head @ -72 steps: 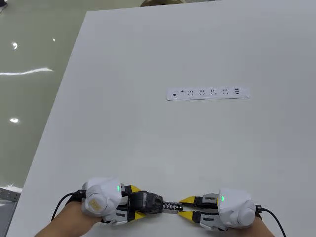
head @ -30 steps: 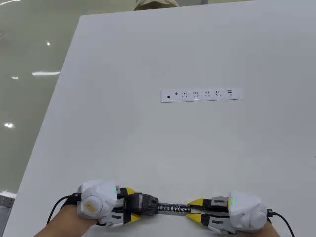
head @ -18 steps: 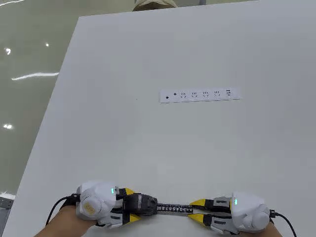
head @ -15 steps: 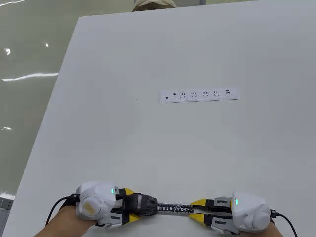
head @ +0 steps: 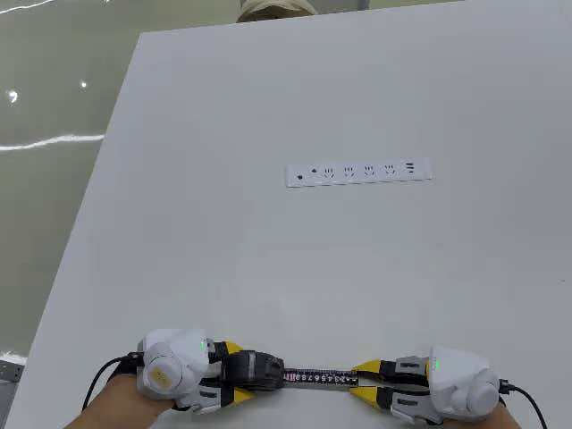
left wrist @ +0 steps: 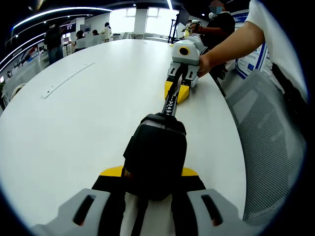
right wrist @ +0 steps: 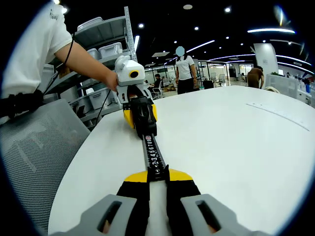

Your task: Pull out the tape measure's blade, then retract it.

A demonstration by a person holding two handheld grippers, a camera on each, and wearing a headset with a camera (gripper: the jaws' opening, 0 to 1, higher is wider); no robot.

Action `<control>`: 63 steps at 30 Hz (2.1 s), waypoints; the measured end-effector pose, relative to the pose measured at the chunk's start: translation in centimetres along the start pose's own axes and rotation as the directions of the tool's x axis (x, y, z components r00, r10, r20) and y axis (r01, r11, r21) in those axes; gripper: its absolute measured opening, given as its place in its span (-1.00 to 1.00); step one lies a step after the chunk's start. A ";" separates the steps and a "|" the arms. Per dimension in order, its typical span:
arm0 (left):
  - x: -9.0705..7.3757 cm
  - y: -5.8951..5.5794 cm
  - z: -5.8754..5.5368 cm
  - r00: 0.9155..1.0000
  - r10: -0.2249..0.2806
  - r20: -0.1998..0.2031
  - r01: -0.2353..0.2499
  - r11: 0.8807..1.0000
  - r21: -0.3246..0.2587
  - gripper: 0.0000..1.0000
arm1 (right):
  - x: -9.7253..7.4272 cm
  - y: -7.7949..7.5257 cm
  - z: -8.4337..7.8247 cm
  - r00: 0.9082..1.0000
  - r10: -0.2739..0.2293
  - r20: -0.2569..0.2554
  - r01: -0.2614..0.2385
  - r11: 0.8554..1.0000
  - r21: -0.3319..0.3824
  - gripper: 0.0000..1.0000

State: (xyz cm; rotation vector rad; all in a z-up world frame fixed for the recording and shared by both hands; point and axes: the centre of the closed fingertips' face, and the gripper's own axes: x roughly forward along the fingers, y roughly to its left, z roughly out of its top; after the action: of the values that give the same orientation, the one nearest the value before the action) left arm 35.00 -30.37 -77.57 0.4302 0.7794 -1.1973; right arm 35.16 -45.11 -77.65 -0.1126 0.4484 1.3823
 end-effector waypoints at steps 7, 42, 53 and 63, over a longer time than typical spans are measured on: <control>0.0 0.0 0.0 1.000 0.001 0.000 -0.001 1.000 -0.002 -0.36 | -0.6 -0.1 -0.2 1.000 -0.006 0.003 0.006 1.000 0.011 -0.81; 0.1 0.0 0.0 1.000 -0.002 0.003 0.002 1.000 -0.007 -0.36 | -3.7 -0.7 -1.3 0.999 -0.046 0.009 0.046 0.998 0.037 -0.82; 0.1 0.0 0.1 1.000 -0.002 0.004 0.002 1.000 -0.006 -0.36 | -4.6 -0.9 -1.7 0.998 -0.057 0.010 0.056 0.997 0.047 -0.83; 0.1 0.0 0.1 1.000 -0.001 0.003 0.001 1.000 -0.006 -0.36 | -5.4 -1.1 -1.8 0.998 -0.068 0.011 0.067 0.996 0.061 -0.83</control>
State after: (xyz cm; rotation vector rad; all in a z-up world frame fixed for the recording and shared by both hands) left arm 35.04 -30.48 -77.60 0.4231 0.7806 -1.1963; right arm 35.12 -50.95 -77.50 -0.0679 0.4712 1.3015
